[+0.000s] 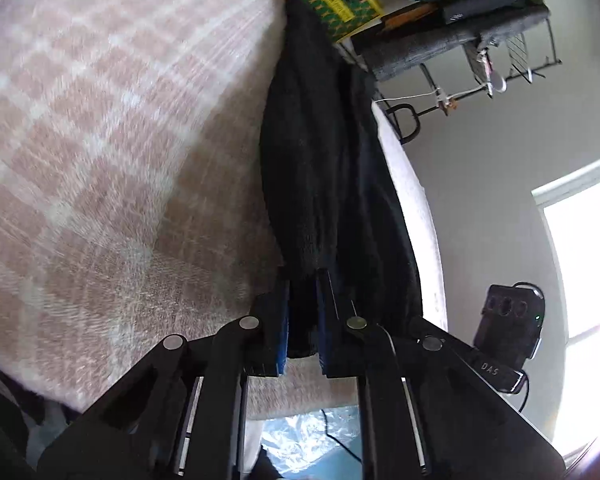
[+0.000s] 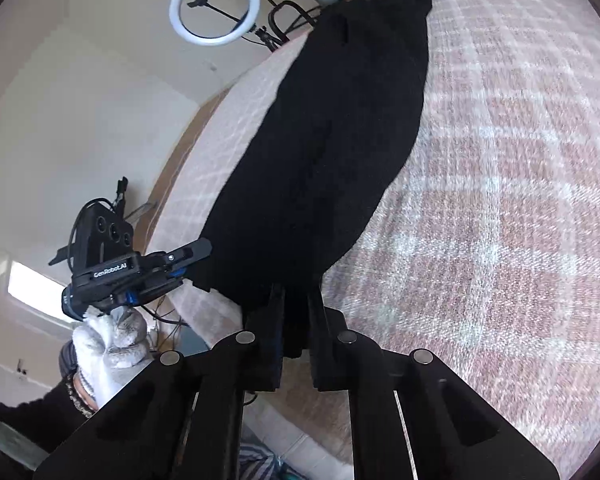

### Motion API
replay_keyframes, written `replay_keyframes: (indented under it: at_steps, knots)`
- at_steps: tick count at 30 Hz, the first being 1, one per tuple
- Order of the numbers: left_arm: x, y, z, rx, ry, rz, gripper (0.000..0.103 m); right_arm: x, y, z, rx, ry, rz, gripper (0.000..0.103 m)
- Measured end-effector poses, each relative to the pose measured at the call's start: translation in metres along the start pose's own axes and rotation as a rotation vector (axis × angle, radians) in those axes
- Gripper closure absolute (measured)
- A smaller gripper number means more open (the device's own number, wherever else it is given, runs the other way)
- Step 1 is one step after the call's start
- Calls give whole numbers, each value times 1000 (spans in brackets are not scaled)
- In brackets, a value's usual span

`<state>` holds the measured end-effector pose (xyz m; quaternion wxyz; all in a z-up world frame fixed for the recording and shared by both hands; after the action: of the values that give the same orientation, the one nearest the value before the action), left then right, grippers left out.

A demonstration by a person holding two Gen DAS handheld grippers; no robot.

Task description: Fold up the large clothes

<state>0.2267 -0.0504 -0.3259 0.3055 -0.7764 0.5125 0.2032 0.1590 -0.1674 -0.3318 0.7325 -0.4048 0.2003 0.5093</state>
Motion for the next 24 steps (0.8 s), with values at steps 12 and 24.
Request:
replay_keyframes:
  at_steps: [12,24]
  knots:
    - [3,3,2,108,-191,31,91,21,14,9,-98,99,81,90]
    - [-91,-45,-90,345,-231,-158,91,-88,-30,18,-179,277,-173,83]
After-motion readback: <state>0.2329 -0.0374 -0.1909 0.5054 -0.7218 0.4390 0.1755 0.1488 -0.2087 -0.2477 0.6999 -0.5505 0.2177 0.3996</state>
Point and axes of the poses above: each gripper's, at about its wrist camera, not at the fingertips, and x roughly the way its jaws point, z to its left, y to its underside, the point moved 8 cm from there along x, roughly the way its jaws point, and after that the axes turned 4 degrees about z, right-handed, at the moved point
